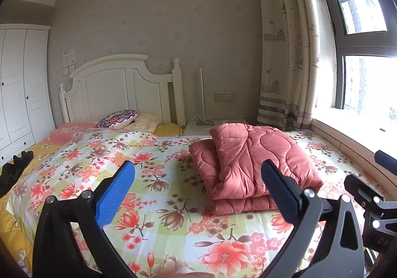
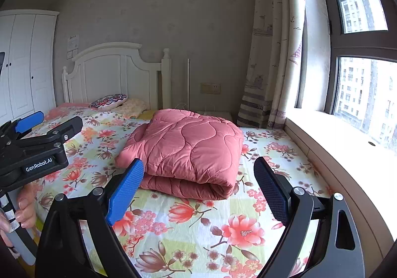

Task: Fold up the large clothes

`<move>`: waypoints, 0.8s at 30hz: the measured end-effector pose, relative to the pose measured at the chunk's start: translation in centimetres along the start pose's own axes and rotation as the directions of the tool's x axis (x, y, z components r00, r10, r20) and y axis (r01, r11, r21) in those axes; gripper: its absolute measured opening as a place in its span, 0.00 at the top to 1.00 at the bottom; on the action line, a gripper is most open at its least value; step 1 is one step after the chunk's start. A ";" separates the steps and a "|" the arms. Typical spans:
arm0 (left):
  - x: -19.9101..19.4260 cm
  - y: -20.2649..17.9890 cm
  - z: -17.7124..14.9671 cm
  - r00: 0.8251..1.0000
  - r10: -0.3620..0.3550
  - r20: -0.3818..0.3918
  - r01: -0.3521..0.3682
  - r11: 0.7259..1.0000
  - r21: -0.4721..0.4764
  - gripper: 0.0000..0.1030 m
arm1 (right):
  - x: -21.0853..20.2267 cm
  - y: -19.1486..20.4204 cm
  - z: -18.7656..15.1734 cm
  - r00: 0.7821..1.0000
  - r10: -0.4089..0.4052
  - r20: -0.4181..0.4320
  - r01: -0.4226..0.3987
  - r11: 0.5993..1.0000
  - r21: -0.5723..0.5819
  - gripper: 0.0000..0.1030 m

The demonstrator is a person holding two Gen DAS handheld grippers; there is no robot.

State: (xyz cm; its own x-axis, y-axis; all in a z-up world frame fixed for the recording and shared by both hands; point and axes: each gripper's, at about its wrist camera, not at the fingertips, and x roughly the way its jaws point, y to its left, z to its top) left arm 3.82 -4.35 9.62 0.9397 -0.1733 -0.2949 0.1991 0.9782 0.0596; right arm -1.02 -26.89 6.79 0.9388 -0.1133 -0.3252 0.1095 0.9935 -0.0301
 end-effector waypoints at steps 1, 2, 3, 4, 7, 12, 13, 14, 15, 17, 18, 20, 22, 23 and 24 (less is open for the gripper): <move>0.0 0.0 -0.1 1.000 -0.001 0.000 0.001 1.000 0.000 0.02 | -0.1 0.0 0.0 1.000 0.003 0.003 -0.003 1.000 0.002 0.16; 0.0 0.0 0.0 1.000 -0.003 -0.001 0.003 1.000 -0.001 0.02 | -0.1 -0.1 0.0 1.000 0.005 0.004 -0.005 1.000 0.007 0.16; 0.0 0.0 0.0 1.000 -0.003 -0.001 0.003 1.000 -0.001 0.02 | -0.2 -0.1 0.0 1.000 0.007 0.004 -0.007 1.000 0.008 0.16; 0.0 0.0 -0.1 1.000 -0.002 -0.002 0.002 1.000 0.000 0.02 | -0.2 -0.1 0.0 1.000 0.010 0.007 -0.010 1.000 0.009 0.16; 0.1 0.0 -0.3 1.000 -0.003 -0.006 0.003 1.000 0.003 0.02 | -0.5 -0.1 0.0 1.000 0.005 0.022 -0.005 1.000 0.008 0.16; 0.2 0.1 -0.4 1.000 -0.007 -0.013 0.007 1.000 0.006 0.02 | -0.8 -0.2 0.1 0.999 0.004 0.032 -0.004 1.000 0.012 0.16; 0.2 0.1 -0.4 1.000 -0.007 -0.013 0.007 1.000 0.006 0.02 | -0.8 -0.2 0.1 0.999 0.004 0.032 -0.004 1.000 0.014 0.16; 0.2 0.0 -0.4 1.000 -0.004 -0.012 0.005 1.000 0.006 0.02 | -0.8 -0.2 0.1 1.000 0.004 0.031 -0.005 1.000 0.016 0.16; 0.2 0.1 -0.4 1.000 -0.005 -0.012 0.005 1.000 0.006 0.02 | -0.8 -0.3 0.1 1.000 0.005 0.031 -0.005 1.000 0.015 0.16; 0.2 0.1 -0.4 1.000 -0.005 -0.013 0.005 1.000 0.006 0.02 | -0.8 -0.3 0.1 0.999 0.008 0.033 -0.008 1.000 0.019 0.16; 0.2 0.1 -0.4 1.000 -0.005 -0.012 0.005 1.000 0.005 0.02 | -0.8 -0.3 0.1 0.999 0.008 0.034 -0.008 1.000 0.018 0.16; 0.2 0.1 -0.4 1.000 -0.007 -0.013 0.007 1.000 0.005 0.02 | -0.9 -0.3 0.0 0.999 0.008 0.038 -0.009 1.000 0.021 0.16; 0.2 0.1 -0.4 1.000 -0.007 -0.013 0.007 1.000 0.007 0.02 | -0.9 -0.2 0.0 0.999 0.009 0.039 -0.010 1.000 0.022 0.16; 0.2 0.1 -0.4 1.000 -0.006 -0.013 0.006 1.000 0.007 0.02 | -0.9 -0.1 0.0 0.999 0.010 0.038 -0.011 1.000 0.020 0.16; 0.2 0.1 -0.4 1.000 -0.007 -0.013 0.007 1.000 0.006 0.02 | -0.9 0.0 0.0 0.999 0.011 0.038 -0.012 1.000 0.019 0.16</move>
State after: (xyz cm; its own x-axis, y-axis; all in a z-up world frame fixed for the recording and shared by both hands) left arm 3.90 -4.27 9.21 0.9346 -0.1782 -0.3077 0.2070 0.9763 0.0634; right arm -1.86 -26.80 7.05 0.9517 -0.1028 -0.2894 0.1050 0.9944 -0.0079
